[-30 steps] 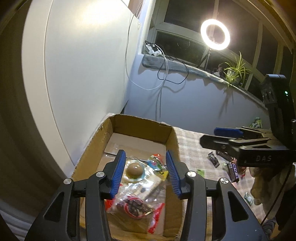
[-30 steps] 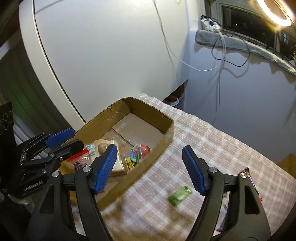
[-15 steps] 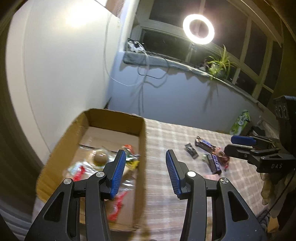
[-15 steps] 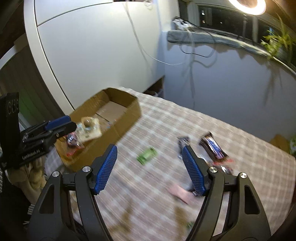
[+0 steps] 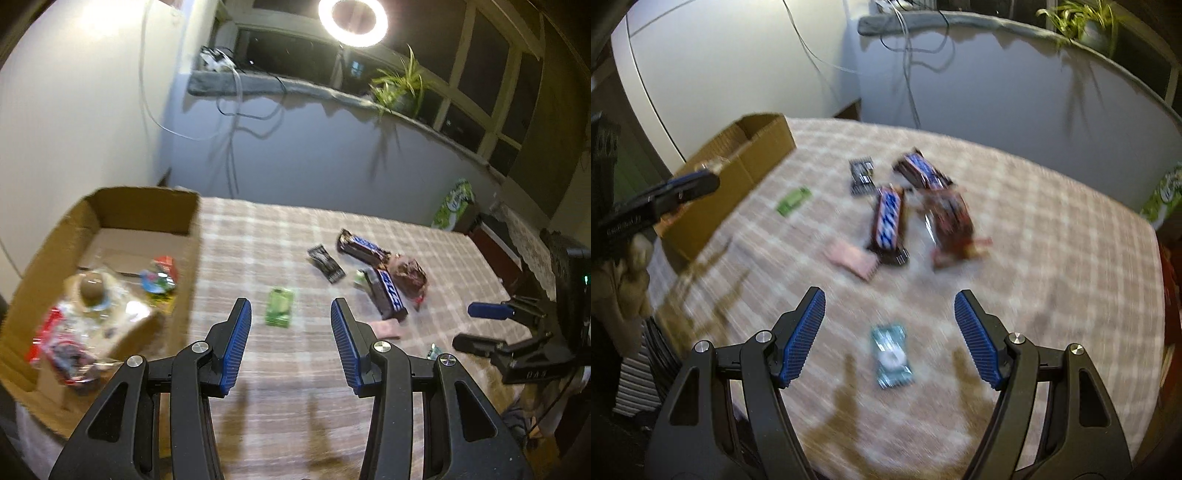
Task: Organize snacks
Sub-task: 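Grasp the green square candy with the left tool while the right tool grasps the teal mint packet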
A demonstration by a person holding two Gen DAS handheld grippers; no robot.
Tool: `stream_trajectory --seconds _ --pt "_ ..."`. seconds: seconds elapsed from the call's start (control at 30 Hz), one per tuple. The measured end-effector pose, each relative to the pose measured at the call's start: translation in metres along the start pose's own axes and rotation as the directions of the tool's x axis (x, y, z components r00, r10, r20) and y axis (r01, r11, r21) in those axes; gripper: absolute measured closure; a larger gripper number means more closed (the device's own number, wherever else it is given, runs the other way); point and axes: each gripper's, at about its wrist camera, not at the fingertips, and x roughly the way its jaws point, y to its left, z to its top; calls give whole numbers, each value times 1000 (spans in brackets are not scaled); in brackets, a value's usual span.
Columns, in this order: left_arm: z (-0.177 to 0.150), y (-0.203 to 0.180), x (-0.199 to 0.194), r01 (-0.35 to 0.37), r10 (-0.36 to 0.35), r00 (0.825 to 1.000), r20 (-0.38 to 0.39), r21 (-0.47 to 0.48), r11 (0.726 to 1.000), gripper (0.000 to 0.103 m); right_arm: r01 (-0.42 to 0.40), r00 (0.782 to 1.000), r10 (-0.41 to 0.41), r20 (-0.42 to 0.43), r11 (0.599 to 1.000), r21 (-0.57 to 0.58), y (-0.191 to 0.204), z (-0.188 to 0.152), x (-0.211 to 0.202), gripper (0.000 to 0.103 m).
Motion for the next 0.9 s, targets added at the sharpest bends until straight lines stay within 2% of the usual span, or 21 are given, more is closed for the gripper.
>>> stream_trajectory --seconds 0.2,0.3,0.47,0.77,0.8,0.83,0.9 --pt "-1 -12 29 5 -4 998 -56 30 1000 63 3 1000 -4 -31 1000 -18 -2 -23 6 28" --pt "-1 -12 46 -15 18 996 -87 33 999 65 -8 999 7 -40 1000 -25 -1 -29 10 28" --pt "-2 -3 71 -69 73 989 -128 37 997 70 -19 998 16 -61 999 -41 0 -36 17 42" --pt "-2 -3 96 -95 107 980 -166 76 993 72 -21 998 18 -67 999 -41 -4 -38 22 49" --pt "-2 -5 97 -98 111 980 -166 90 991 73 -17 998 14 -68 999 -45 -3 -36 25 50" --pt "-2 -6 98 -100 115 980 -165 99 990 80 -8 998 4 -68 999 -54 -2 -36 26 54" --pt "-3 -9 99 -103 122 979 -162 118 988 82 10 998 -15 -68 997 -74 1 -36 26 58"
